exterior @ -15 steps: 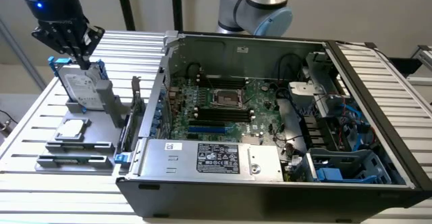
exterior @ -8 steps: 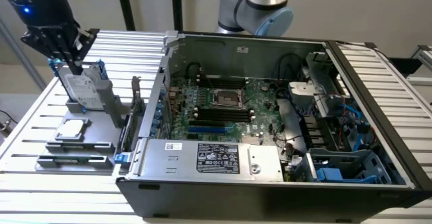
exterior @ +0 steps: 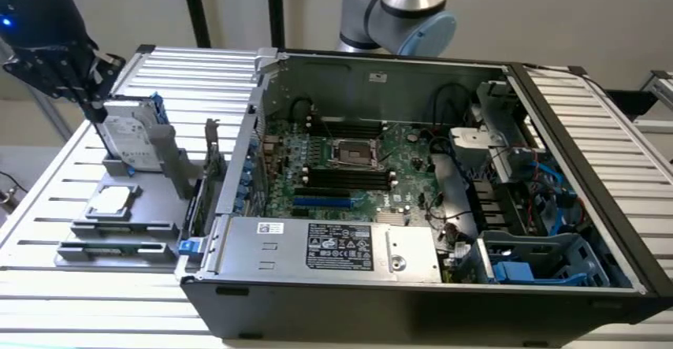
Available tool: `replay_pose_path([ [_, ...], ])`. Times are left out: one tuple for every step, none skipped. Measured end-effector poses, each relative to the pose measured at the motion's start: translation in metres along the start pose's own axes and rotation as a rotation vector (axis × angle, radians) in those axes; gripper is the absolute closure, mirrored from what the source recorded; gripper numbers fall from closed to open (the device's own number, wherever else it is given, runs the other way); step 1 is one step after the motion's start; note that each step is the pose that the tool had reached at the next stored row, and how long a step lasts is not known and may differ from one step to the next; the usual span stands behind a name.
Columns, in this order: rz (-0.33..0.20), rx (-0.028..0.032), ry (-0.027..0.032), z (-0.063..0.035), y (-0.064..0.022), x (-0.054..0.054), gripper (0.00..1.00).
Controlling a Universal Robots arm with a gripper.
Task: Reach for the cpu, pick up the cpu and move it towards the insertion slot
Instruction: 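Pick up the cpu and move it towards the insertion slot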
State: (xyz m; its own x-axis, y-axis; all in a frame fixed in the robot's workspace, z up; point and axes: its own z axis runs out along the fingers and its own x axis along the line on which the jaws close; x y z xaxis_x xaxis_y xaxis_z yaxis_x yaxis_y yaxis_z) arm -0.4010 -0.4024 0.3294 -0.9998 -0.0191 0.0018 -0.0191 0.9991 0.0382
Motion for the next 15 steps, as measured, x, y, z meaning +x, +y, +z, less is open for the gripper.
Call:
replay_pose_path([
  [0.0,0.0,0.0005,0.0003,-0.0006,0.003,0.89],
  [0.0,-0.0001,0.001,0.0007,-0.0011,0.006,0.89],
  [0.0,-0.0001,0.0016,0.001,-0.0015,0.01,0.89],
  [0.0,-0.0001,0.0023,0.0013,-0.0019,0.013,0.89],
  [0.0,0.0,0.0031,0.0015,-0.0022,0.015,0.89],
  [0.0,0.0,0.0039,0.0018,-0.0025,0.018,0.89],
  [0.0,0.0,0.0046,0.0021,-0.0029,0.021,0.89],
  [0.0,0.0002,0.0058,0.0022,-0.0033,0.023,0.89],
  [0.0,0.0002,0.007,0.0024,-0.0039,0.025,0.89],
  [0.0,0.0003,0.0085,0.0025,-0.0047,0.025,0.89],
  [0.0,0.0004,0.0095,0.0024,-0.0052,0.025,0.89],
  [0.0,0.0004,0.0097,0.0024,-0.0057,0.025,0.89],
  [0.0,0.0004,0.0099,0.0023,-0.0059,0.025,0.89],
  [0.0,0.0004,0.0099,0.0023,-0.006,0.025,0.89],
  [0.0,0.0004,0.0098,0.0024,-0.0061,0.025,0.89],
])
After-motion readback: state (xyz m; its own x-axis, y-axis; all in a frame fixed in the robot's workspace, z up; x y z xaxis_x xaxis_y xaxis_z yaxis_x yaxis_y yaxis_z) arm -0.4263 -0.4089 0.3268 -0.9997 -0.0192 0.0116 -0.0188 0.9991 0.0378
